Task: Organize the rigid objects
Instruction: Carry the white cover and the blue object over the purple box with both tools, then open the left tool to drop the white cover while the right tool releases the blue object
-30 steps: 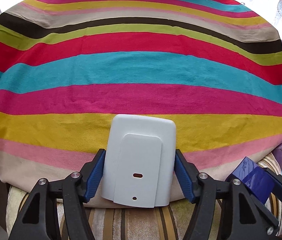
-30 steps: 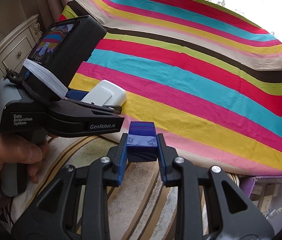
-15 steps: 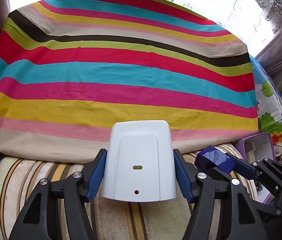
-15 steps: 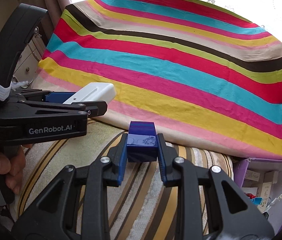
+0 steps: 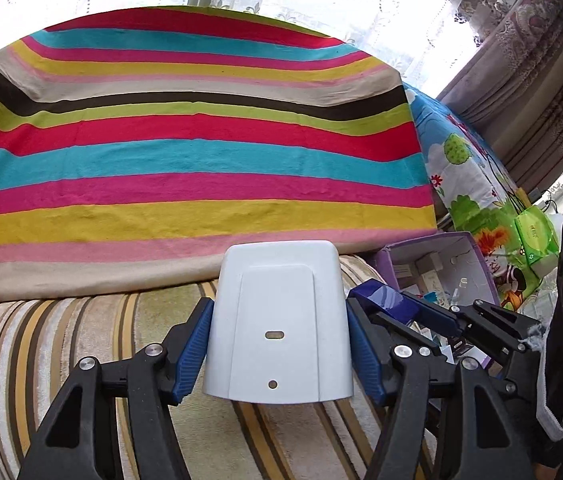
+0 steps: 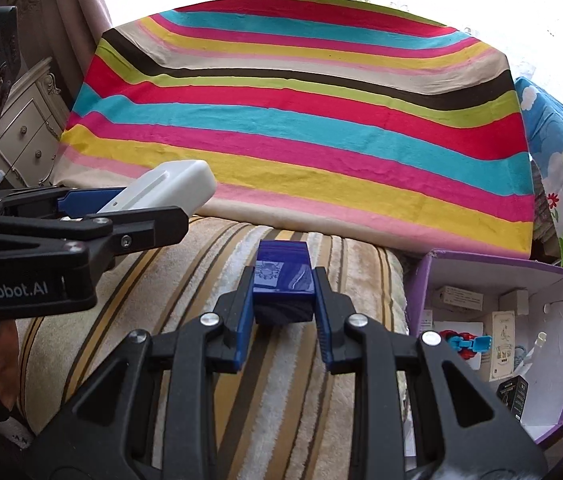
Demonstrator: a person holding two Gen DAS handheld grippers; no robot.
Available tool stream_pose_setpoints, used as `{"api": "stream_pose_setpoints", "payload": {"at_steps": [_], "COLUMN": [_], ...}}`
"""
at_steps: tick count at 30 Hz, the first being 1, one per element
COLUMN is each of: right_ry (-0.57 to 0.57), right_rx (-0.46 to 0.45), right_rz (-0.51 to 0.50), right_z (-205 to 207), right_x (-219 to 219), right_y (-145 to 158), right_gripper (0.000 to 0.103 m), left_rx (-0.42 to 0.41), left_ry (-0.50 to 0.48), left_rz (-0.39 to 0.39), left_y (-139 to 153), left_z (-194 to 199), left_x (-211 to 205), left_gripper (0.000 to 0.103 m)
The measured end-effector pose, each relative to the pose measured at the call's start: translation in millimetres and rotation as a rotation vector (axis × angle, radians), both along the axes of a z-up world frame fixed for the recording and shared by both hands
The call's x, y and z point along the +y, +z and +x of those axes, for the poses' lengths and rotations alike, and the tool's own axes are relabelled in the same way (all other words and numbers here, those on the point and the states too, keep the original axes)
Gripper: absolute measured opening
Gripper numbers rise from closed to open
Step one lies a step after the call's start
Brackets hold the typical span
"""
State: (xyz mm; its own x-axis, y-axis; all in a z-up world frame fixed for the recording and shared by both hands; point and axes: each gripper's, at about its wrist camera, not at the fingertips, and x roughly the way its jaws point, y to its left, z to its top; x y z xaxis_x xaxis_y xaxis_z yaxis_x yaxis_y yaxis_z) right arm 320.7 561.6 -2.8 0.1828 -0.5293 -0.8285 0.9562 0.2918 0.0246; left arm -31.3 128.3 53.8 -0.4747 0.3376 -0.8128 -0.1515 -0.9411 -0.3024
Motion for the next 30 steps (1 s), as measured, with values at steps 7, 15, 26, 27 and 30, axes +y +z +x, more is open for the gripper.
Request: {"api": "stream_pose_setpoints", "payload": {"at_steps": [7, 15, 26, 27, 30], "right_ry": [-0.157, -0.43, -0.604, -0.61, -0.621], "right_rx": [0.001, 0.087, 0.144, 0.149, 0.162], "right_rz": [0.01, 0.053, 0.122, 0.122, 0.1], "right_z": [-69.6, -174.6, -236.6, -237.4, -237.1], "right_x": [27.6, 56.8, 77.5, 78.2, 81.2], "right_y": [-0.1, -14.6, -36.1, -35.6, -31.8], "right_gripper": [0.031, 0.031, 0.05, 0.067, 0.081], "left_rx": [0.011, -0.065, -0.173, -0.176, -0.18], "left_ry": [-0.195, -0.407, -0.572, -0.576, -0.578], "left_rz": [0.048, 0.125, 0.097, 0.09, 0.08], "left_y": [8.8, -13.5, -44.7, -46.2, -46.4], "left_z": [13.9, 29.2, 37.1, 39.2, 42.3], "left_x": [73.6, 163.6, 224.3, 225.6, 222.6], "left_gripper": [0.064, 0.065, 0.065, 0.068, 0.074]}}
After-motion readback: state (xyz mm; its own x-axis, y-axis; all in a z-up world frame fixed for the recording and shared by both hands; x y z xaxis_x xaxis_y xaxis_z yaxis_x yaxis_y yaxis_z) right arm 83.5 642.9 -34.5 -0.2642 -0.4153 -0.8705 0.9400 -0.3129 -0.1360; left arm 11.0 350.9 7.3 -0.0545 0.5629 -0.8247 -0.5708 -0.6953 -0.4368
